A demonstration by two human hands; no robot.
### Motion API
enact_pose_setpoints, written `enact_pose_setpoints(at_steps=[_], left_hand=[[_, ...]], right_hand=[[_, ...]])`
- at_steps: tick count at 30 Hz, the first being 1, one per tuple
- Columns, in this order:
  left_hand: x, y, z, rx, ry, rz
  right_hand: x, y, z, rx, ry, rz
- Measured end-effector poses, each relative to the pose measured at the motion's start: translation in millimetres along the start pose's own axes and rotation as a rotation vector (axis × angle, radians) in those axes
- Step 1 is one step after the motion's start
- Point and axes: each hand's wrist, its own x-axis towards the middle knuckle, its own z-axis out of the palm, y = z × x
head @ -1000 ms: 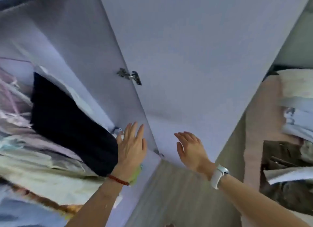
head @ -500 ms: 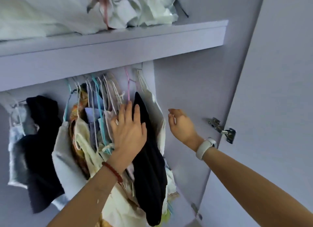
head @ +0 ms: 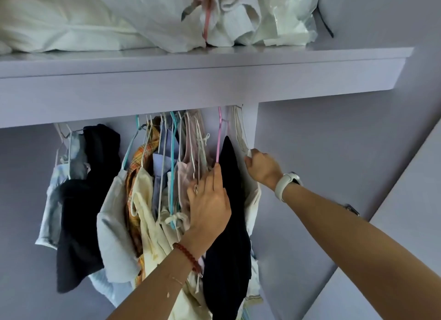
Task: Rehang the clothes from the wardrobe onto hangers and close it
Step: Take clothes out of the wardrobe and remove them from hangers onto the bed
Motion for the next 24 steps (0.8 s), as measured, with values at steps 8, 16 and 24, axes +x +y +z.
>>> enact_pose_setpoints(at_steps=[8,16,24], left_hand=[[-1.1,4.0,5.2,-0.050,0.019,-0.037],[-2.0,1.1,7.5,-0.078,0.033,-0.013],[-3.8,13.6,3.0,-0.001,0.073,0.032]], right_hand=[[0.4,5.8,-8.4,0.123,0.213,0.106],[-6.6,14.5,-35.9,0.216,0.383,0.050],[-90.9,72.3,-1.1,0.247,0.328,0.060]])
